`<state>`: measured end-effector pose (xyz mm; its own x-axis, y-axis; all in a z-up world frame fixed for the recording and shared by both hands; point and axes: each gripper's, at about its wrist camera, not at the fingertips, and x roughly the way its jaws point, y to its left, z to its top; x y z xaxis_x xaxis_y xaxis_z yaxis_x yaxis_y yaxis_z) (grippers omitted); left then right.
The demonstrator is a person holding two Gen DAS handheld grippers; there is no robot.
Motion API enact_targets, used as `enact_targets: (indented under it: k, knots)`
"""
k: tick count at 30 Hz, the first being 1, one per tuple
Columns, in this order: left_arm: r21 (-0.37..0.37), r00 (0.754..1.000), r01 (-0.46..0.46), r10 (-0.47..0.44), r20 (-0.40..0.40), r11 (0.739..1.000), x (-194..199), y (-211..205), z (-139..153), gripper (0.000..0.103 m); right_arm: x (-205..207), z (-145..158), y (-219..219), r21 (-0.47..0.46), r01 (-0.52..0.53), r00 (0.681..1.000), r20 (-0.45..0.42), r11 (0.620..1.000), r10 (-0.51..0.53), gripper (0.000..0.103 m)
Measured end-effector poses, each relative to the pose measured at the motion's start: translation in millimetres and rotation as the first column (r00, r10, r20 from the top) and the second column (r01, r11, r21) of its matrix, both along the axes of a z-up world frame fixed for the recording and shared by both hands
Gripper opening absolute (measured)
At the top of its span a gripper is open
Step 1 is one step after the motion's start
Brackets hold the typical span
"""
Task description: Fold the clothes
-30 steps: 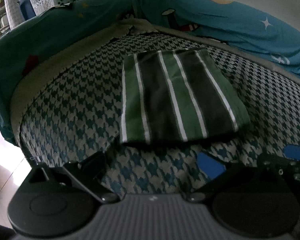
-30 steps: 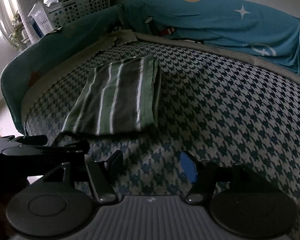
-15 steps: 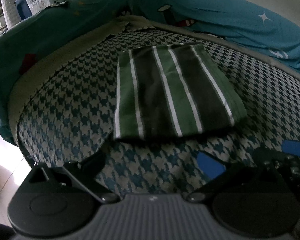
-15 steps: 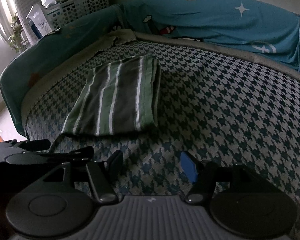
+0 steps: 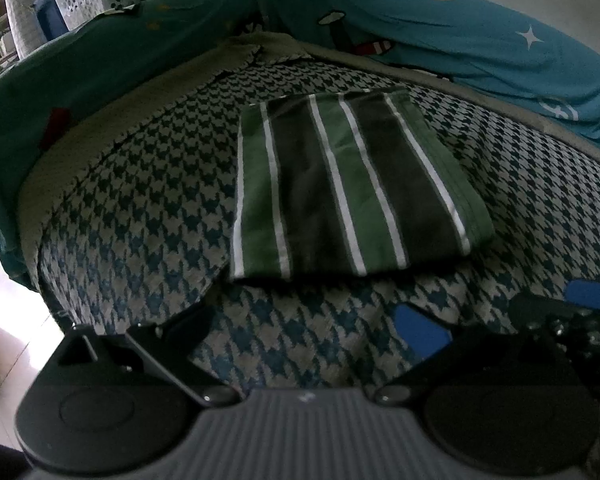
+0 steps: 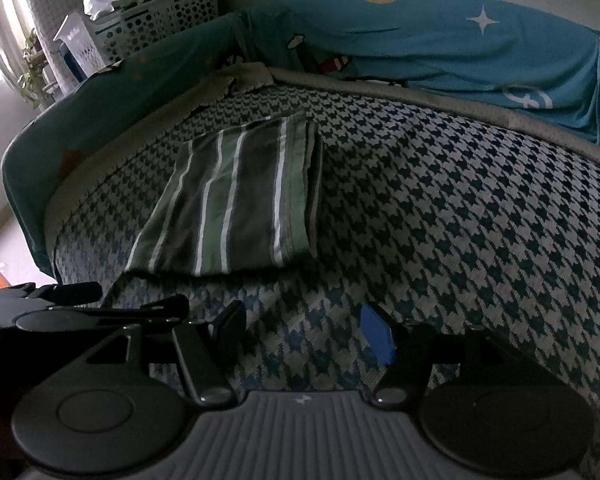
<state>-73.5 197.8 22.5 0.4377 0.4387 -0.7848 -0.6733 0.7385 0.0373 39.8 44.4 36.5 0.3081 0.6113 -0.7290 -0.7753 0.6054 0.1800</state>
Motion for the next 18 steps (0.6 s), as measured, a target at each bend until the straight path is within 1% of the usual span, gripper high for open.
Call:
enact_targets:
  k: [11,18]
  knots:
    - [-0.021,1.0,-0.019,0.019,-0.024,1.0,2,2,-3,0.103,5,0,2,-0.008,0.01,1.0,-0.021,1.0,-0.01,0.064]
    - [-0.031,0.999,-0.036,0.035,-0.038,0.999,3,5,-5,0.103,10,0,9,-0.026,-0.014,0.999,-0.031,1.0,0.013,0.065]
